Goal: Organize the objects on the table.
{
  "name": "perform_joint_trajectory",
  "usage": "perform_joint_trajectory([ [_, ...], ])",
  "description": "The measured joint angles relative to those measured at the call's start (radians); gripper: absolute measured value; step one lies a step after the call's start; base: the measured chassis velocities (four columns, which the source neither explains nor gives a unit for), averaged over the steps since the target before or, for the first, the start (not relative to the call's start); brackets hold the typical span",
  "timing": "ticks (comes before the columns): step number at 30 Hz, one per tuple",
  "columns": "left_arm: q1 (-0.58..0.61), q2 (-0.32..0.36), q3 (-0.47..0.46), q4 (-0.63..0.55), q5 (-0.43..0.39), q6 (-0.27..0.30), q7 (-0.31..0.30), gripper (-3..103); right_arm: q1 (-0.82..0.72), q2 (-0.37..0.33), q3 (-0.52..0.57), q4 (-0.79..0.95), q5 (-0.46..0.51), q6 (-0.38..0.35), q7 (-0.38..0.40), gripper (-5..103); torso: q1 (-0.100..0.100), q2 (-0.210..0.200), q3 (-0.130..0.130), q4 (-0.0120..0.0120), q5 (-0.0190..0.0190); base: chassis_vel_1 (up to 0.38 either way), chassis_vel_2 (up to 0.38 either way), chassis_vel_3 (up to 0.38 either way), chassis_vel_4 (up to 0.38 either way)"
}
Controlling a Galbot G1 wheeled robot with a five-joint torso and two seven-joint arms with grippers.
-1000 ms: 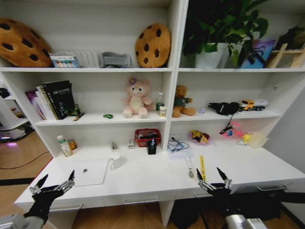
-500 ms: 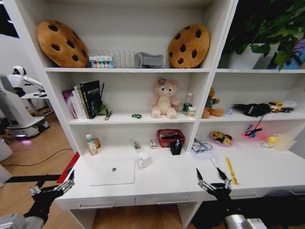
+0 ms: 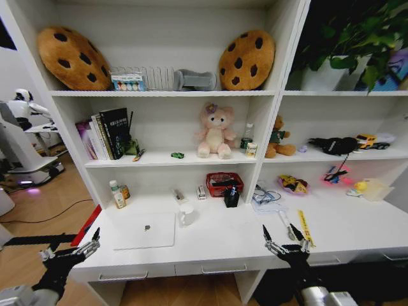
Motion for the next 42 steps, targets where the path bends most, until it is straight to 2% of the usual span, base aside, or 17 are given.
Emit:
perform_joint_trajectory([
  [12, 0.0, 0.0, 0.0, 0.0, 0.0, 0.0, 0.0, 100, 0.0, 0.0, 0.0, 0.0, 0.0, 0.0, 0.0, 100, 0.0, 0.0, 0.0, 0.0, -0.0003, 0.114, 0.123, -0.139, -0.122],
  [15, 0.0, 0.0, 0.0, 0.0, 0.0, 0.0, 0.0, 100, 0.0, 0.0, 0.0, 0.0, 0.0, 0.0, 0.0, 100, 0.0, 0.0, 0.0, 0.0001, 0.0006, 0.0, 0.0, 0.0, 0.0],
  [25, 0.0, 0.0, 0.0, 0.0, 0.0, 0.0, 0.0, 100, 0.0, 0.0, 0.0, 0.0, 0.0, 0.0, 0.0, 100, 0.0, 0.0, 0.0, 0.0, 0.0003, -0.009, -0.018, 0.016, 0.021],
  [38, 0.0, 0.0, 0.0, 0.0, 0.0, 0.0, 0.0, 100, 0.0, 0.0, 0.0, 0.0, 0.0, 0.0, 0.0, 100, 0.0, 0.0, 0.0, -0.0002, 0.0005, 0.152, -0.144, -0.163, 0.145],
  [41, 0.0, 0.0, 0.0, 0.0, 0.0, 0.0, 0.0, 100, 0.0, 0.0, 0.0, 0.0, 0.0, 0.0, 0.0, 100, 0.0, 0.0, 0.0, 0.0002, -0.0006, 0.248, -0.254, -0.222, 0.287],
  [42, 0.0, 0.0, 0.0, 0.0, 0.0, 0.0, 0.0, 100, 0.0, 0.0, 0.0, 0.0, 0.0, 0.0, 0.0, 100, 0.0, 0.0, 0.0, 0.0, 0.0004, 0.257, -0.29, -0.273, 0.294],
])
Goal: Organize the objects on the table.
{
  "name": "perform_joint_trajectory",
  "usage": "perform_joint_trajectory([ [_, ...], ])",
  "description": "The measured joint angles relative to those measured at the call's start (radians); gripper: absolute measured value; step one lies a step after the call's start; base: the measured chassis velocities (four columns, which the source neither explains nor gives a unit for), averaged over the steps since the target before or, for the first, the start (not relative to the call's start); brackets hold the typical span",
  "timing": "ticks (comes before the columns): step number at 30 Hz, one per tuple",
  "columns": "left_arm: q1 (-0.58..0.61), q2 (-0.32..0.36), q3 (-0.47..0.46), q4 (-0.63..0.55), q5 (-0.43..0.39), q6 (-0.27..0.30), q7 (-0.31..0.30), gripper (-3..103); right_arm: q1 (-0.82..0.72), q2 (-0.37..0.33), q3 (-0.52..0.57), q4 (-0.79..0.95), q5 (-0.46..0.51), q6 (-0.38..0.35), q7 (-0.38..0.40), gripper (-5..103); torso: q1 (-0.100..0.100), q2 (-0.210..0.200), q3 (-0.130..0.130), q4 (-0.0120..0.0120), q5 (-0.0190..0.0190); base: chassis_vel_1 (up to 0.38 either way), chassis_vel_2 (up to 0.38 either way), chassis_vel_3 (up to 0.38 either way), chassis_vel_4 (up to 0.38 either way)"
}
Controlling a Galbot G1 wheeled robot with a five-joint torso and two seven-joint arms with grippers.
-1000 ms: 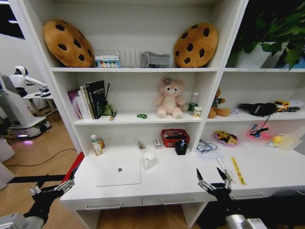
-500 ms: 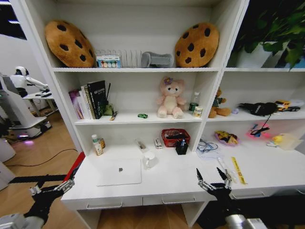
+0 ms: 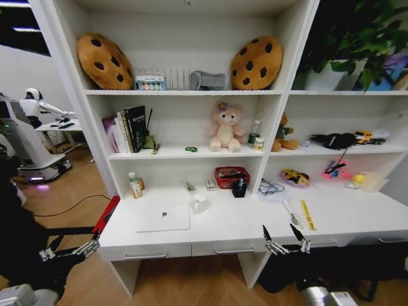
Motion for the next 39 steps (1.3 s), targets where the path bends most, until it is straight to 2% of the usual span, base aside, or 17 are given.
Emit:
perform_joint_trajectory([
  [14, 0.0, 0.0, 0.0, 0.0, 0.0, 0.0, 0.0, 100, 0.0, 0.0, 0.0, 0.0, 0.0, 0.0, 0.0, 100, 0.0, 0.0, 0.0, -0.0002, -0.0004, 0.3, -0.281, -0.301, 0.287],
  [18, 0.0, 0.0, 0.0, 0.0, 0.0, 0.0, -0.001, 100, 0.0, 0.0, 0.0, 0.0, 0.0, 0.0, 0.0, 100, -0.001, 0.001, 0.0, 0.0005, -0.0006, 0.029, -0.011, -0.167, 0.126],
  [20, 0.0, 0.0, 0.0, 0.0, 0.0, 0.0, 0.0, 100, -0.001, 0.0, 0.0, 0.0, 0.0, 0.0, 0.0, 100, -0.001, 0.001, 0.0, -0.0007, -0.0005, -0.092, -0.019, -0.02, 0.023],
  [22, 0.0, 0.0, 0.0, 0.0, 0.0, 0.0, 0.0, 100, 0.0, 0.0, 0.0, 0.0, 0.0, 0.0, 0.0, 100, 0.0, 0.0, 0.0, -0.0006, 0.0004, -0.084, -0.037, 0.027, -0.031],
  [26, 0.0, 0.0, 0.0, 0.0, 0.0, 0.0, 0.0, 100, 0.0, 0.0, 0.0, 0.0, 0.0, 0.0, 0.0, 100, 0.001, -0.001, 0.0, 0.0006, -0.0002, -0.058, 0.063, 0.094, -0.04],
  [30, 0.0, 0.0, 0.0, 0.0, 0.0, 0.0, 0.0, 100, 0.0, 0.0, 0.0, 0.0, 0.0, 0.0, 0.0, 100, 0.001, 0.0, 0.0, -0.0001, -0.0005, -0.006, 0.02, 0.012, -0.012],
  [39, 0.0, 0.0, 0.0, 0.0, 0.0, 0.0, 0.0, 100, 0.0, 0.0, 0.0, 0.0, 0.0, 0.0, 0.0, 100, 0.0, 0.0, 0.0, -0.0001, -0.0003, 0.0, 0.0, 0.0, 0.0],
])
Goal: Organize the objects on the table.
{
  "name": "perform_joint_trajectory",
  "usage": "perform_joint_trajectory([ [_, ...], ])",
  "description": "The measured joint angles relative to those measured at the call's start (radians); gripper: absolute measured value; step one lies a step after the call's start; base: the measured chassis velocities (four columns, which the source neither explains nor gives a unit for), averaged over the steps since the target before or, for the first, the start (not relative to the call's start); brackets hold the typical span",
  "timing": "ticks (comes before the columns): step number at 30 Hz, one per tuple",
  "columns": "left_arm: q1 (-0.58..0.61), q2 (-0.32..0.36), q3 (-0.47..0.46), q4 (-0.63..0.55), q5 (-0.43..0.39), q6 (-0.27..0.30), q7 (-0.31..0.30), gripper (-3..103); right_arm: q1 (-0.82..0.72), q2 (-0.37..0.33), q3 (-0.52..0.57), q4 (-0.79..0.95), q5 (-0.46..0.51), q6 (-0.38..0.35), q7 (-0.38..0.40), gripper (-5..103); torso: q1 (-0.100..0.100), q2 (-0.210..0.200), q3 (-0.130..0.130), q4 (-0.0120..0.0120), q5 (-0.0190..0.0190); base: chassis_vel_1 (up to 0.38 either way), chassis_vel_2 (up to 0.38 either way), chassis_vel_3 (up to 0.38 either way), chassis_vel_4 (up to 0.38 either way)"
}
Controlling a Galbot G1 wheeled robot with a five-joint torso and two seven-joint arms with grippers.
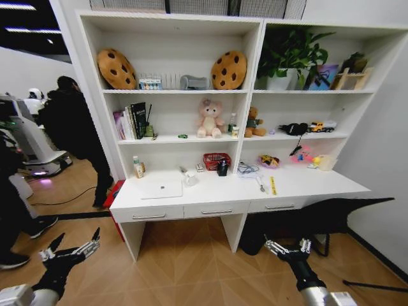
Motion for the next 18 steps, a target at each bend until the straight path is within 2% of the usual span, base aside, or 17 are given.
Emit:
perform_joint_trajectory([
  [18, 0.0, 0.0, 0.0, 0.0, 0.0, 0.0, 0.0, 100, 0.0, 0.0, 0.0, 0.0, 0.0, 0.0, 0.0, 100, 0.0, 0.0, 0.0, 0.0001, 0.0, 0.0, 0.0, 0.0, 0.0],
])
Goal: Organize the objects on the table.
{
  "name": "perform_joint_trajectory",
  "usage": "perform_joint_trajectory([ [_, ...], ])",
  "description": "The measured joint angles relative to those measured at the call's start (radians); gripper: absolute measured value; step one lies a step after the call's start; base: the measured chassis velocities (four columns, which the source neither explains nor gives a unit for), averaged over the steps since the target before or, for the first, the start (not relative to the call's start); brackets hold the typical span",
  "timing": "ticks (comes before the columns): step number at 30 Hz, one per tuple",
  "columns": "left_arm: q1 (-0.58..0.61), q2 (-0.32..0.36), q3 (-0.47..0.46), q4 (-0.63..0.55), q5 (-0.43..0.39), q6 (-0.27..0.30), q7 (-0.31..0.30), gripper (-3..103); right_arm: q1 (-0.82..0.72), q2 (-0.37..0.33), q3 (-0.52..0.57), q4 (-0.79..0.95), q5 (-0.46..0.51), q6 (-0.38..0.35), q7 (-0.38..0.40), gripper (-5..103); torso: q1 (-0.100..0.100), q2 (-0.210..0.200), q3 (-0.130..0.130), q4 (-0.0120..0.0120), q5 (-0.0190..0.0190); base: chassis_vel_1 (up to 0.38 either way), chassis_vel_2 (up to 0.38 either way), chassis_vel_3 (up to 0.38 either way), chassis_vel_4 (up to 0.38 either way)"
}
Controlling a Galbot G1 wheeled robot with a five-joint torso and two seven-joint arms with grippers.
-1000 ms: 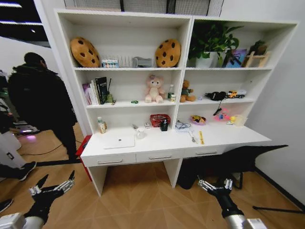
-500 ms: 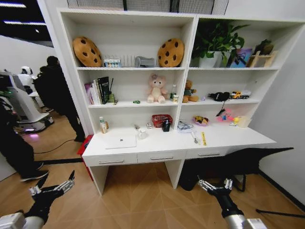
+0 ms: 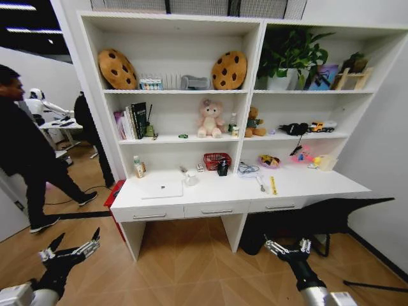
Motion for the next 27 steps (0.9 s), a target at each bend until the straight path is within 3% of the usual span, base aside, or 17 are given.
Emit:
perform_joint_trajectory([
  [8, 0.0, 0.0, 0.0, 0.0, 0.0, 0.0, 0.0, 100, 0.0, 0.0, 0.0, 0.0, 0.0, 0.0, 0.0, 100, 0.0, 0.0, 0.0, 0.0009, 0.0, 0.055, 0.047, 0.057, 0.043],
  [13, 0.0, 0.0, 0.0, 0.0, 0.0, 0.0, 0.0, 100, 0.0, 0.0, 0.0, 0.0, 0.0, 0.0, 0.0, 100, 0.0, 0.0, 0.0, -0.0003, 0.0, 0.012, 0.009, 0.012, 0.005],
  [27, 0.0, 0.0, 0.0, 0.0, 0.0, 0.0, 0.0, 100, 0.0, 0.0, 0.0, 0.0, 0.0, 0.0, 0.0, 100, 0.0, 0.0, 0.0, 0.0001, -0.0002, 0.037, -0.037, -0.034, 0.033],
])
